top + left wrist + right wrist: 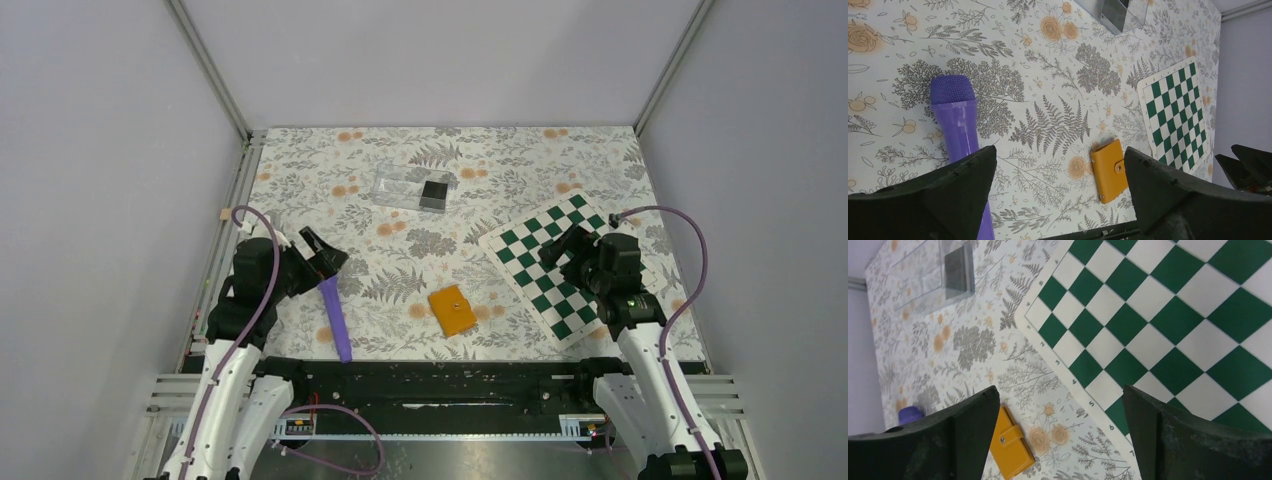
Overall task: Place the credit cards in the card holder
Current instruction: Open the card holder.
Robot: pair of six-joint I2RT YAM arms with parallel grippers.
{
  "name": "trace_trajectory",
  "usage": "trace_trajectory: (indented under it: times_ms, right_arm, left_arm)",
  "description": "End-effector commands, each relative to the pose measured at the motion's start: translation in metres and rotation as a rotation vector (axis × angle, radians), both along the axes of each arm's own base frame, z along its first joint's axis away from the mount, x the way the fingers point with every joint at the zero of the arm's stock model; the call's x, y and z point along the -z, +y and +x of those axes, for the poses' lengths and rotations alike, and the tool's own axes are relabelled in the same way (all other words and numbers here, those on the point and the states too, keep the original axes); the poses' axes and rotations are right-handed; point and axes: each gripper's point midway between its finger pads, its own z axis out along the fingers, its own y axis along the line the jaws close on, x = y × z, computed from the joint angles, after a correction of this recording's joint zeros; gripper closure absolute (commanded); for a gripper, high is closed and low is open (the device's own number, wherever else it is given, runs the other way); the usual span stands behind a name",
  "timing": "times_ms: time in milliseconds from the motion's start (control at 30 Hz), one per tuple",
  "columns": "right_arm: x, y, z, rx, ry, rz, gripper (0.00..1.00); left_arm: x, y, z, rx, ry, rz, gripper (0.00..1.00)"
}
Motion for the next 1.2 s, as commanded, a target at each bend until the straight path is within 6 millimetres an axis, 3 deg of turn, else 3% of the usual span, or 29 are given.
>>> trace_trajectory:
  times_ms: [0, 267, 400, 533, 767, 900, 1167]
  right_arm:
    - [-0.008, 0.027, -0.005, -0.127, 0.004, 0.095, 0.01]
    - [0.006, 0.050, -0.015, -0.223, 0.110, 0.181, 0.01]
    - [0.020, 0.078, -0.026, -0.307, 0.220, 0.196, 0.01]
    - [0.023, 0.108, -0.033, -0.383, 0.300, 0.218, 0.01]
    - [0.036, 0.154, -0.042, -0.448, 0.417, 0.285, 0.01]
    - [0.055, 0.164, -0.047, -0.431, 0.497, 0.299, 0.01]
    - [0.076, 0.177, -0.049, -0.433, 0.585, 0.307, 0.03]
  left_arm:
    - [-0.005, -0.006, -0.007, 0.058, 0.037, 0.009, 0.01]
    - [0.006, -0.021, -0.019, 0.132, 0.111, -0.055, 0.01]
    - [0.028, -0.036, -0.024, 0.171, 0.220, -0.138, 0.01]
    - [0.059, -0.062, -0.032, 0.229, 0.336, -0.215, 0.01]
    - [0.077, -0.129, -0.044, 0.343, 0.401, -0.227, 0.01]
    - [0.090, -0.161, -0.047, 0.392, 0.450, -0.235, 0.03]
    - [0.110, -0.202, -0.043, 0.454, 0.515, -0.266, 0.18]
